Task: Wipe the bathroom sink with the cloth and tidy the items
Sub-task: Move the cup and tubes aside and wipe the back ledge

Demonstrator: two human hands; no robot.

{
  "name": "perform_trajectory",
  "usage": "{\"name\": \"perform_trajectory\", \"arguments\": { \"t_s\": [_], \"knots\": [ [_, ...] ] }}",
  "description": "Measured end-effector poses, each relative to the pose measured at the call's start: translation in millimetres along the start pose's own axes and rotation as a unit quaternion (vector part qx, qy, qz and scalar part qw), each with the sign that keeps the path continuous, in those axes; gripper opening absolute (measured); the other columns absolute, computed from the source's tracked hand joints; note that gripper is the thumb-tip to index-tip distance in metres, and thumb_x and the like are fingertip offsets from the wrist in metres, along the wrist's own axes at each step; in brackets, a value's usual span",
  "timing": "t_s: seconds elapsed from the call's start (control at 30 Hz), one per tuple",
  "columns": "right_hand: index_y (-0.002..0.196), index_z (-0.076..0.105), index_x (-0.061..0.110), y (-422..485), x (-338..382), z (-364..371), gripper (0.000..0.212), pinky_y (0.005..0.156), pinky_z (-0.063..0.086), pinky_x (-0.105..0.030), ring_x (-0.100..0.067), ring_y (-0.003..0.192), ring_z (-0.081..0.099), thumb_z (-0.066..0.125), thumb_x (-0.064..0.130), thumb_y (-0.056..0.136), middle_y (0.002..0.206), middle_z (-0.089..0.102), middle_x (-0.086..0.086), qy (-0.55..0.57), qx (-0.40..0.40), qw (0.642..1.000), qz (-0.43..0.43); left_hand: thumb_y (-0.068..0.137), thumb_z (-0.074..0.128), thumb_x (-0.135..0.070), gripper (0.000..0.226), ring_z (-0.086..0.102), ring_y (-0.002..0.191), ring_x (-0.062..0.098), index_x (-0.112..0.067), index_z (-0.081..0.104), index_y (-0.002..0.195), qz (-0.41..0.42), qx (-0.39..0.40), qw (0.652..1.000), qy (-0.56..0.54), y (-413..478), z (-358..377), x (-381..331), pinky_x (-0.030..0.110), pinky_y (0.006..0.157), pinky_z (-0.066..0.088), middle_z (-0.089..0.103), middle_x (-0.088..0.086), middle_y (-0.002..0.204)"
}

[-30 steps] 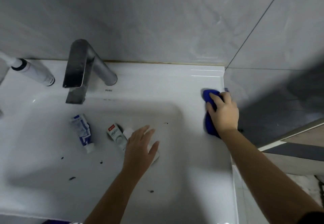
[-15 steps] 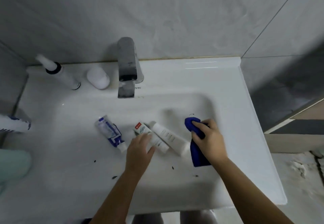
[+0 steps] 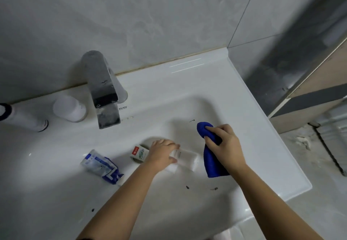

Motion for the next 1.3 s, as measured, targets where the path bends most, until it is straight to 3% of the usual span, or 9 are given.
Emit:
{"name": "perform_trajectory", "arguments": {
  "t_s": [0.23, 0.4, 0.6, 0.7, 0.83, 0.93, 1.03, 1.17, 1.3],
  "knots": [
    [0.116, 0.061, 0.020, -3, -7, -3, 0.032, 0.068, 0.032, 0.002, -0.006, 0.084, 0.049, 0.062, 0.019, 0.084, 0.101, 0.046, 0.008, 0.003, -0.015, 1.000, 0.019, 0.080, 0.066, -0.036, 0.058, 0.033, 0.126, 0.016, -0.029, 0.044, 0.134, 0.025, 0.066, 0.996, 0.051, 18, 3, -1, 0.031, 0.102, 0.021, 0.044, -0.006, 0.133],
    [0.117, 0.061, 0.022, -2, -6, -9, 0.033, 0.072, 0.032, -0.006, -0.003, 0.083, 0.049, 0.061, 0.020, 0.084, 0.103, 0.047, 0.009, 0.013, -0.016, 1.000, 0.012, 0.081, 0.069, -0.020, 0.041, 0.049, 0.107, 0.019, -0.019, 0.056, 0.119, 0.009, 0.068, 0.997, -0.047, 22, -3, -6, 0.027, 0.090, 0.039, 0.050, 0.000, 0.117],
    [0.115, 0.061, 0.022, 2, -2, -28, 0.032, 0.071, 0.035, -0.006, 0.002, 0.085, 0.050, 0.062, 0.017, 0.084, 0.103, 0.049, 0.007, 0.041, -0.028, 0.999, 0.001, 0.078, 0.070, -0.015, 0.026, 0.054, 0.093, 0.018, -0.017, 0.063, 0.103, -0.047, -0.038, 0.982, -0.178, 10, -34, -7, 0.023, 0.079, 0.041, 0.056, -0.004, 0.100],
    [0.113, 0.063, 0.021, 11, 2, -46, 0.031, 0.071, 0.035, -0.001, 0.002, 0.086, 0.051, 0.063, 0.014, 0.083, 0.099, 0.050, 0.006, 0.061, -0.048, 0.997, -0.007, 0.074, 0.071, -0.008, 0.023, 0.053, 0.083, 0.009, -0.017, 0.063, 0.093, -0.080, -0.156, 0.949, -0.262, -4, -69, -16, 0.004, 0.066, 0.033, 0.057, -0.008, 0.091],
    [0.108, 0.065, 0.022, 39, 14, -80, 0.026, 0.071, 0.032, 0.003, 0.000, 0.088, 0.052, 0.063, 0.014, 0.083, 0.095, 0.050, 0.008, 0.093, -0.076, 0.993, -0.017, 0.075, 0.071, -0.005, 0.027, 0.050, 0.085, -0.007, -0.023, 0.057, 0.089, -0.101, -0.275, 0.877, -0.381, -10, -122, -43, 0.000, 0.064, 0.034, 0.057, -0.012, 0.091],
    [0.108, 0.064, 0.023, 66, 25, -108, 0.026, 0.071, 0.035, -0.005, 0.002, 0.086, 0.051, 0.063, 0.015, 0.083, 0.093, 0.048, 0.012, 0.104, -0.092, 0.990, -0.036, 0.075, 0.071, -0.007, 0.033, 0.053, 0.084, -0.001, -0.032, 0.052, 0.083, -0.097, -0.338, 0.840, -0.413, 7, -162, -63, 0.004, 0.063, 0.038, 0.058, -0.011, 0.091],
    [0.109, 0.064, 0.021, 92, 28, -130, 0.027, 0.075, 0.034, -0.014, -0.003, 0.083, 0.051, 0.064, 0.015, 0.083, 0.094, 0.048, 0.007, 0.105, -0.102, 0.988, -0.051, 0.075, 0.073, -0.011, 0.030, 0.059, 0.086, 0.012, -0.031, 0.052, 0.086, -0.103, -0.370, 0.810, -0.443, 35, -190, -81, 0.018, 0.069, 0.046, 0.063, -0.005, 0.097],
    [0.109, 0.065, 0.020, 121, 22, -152, 0.027, 0.070, 0.036, -0.003, 0.003, 0.084, 0.050, 0.064, 0.014, 0.083, 0.098, 0.051, 0.004, 0.105, -0.100, 0.987, -0.067, 0.074, 0.072, -0.008, 0.032, 0.064, 0.091, 0.014, -0.033, 0.054, 0.083, -0.103, -0.381, 0.778, -0.490, 75, -206, -104, 0.033, 0.080, 0.051, 0.068, -0.003, 0.097],
    [0.109, 0.065, 0.018, 144, 8, -166, 0.026, 0.070, 0.033, 0.003, 0.002, 0.085, 0.051, 0.064, 0.014, 0.083, 0.097, 0.052, 0.004, 0.104, -0.093, 0.988, -0.071, 0.075, 0.071, -0.003, 0.034, 0.064, 0.092, 0.014, -0.032, 0.054, 0.082, -0.107, -0.392, 0.758, -0.510, 109, -205, -122, 0.030, 0.079, 0.053, 0.067, -0.003, 0.093]
  ]
}}
Point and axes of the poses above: each hand's wrist, its own y-axis towards the middle knuckle, its own z-axis out of the palm, x = y × z, the point moved 7 cm from there along y, towards the middle knuckle
